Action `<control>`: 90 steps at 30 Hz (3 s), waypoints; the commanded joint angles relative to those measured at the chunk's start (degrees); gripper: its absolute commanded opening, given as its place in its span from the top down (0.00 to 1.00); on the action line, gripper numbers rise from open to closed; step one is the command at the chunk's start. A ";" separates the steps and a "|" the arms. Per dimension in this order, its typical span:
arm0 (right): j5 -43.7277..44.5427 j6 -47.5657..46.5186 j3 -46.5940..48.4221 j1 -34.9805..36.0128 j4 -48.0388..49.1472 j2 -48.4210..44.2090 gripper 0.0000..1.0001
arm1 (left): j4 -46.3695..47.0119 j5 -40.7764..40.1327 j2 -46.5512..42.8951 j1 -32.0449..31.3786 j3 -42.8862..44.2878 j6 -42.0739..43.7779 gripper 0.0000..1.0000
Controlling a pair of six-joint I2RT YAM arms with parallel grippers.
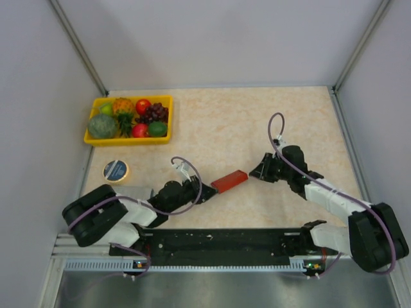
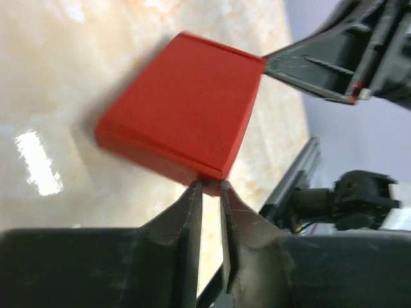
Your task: Fold the paper box
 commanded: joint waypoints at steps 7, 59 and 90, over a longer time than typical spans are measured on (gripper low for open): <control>12.14 -7.51 2.45 1.10 -30.51 -22.96 0.40 | -40.01 -5.46 -23.65 -3.39 3.24 12.25 0.37; 52.12 -41.46 69.58 5.43 -40.79 59.97 0.56 | -80.64 -8.81 -63.36 -3.04 28.02 32.38 0.27; 52.82 -35.92 122.34 -15.59 -49.16 89.87 0.54 | -73.43 -8.36 -49.63 -2.86 27.94 27.20 0.32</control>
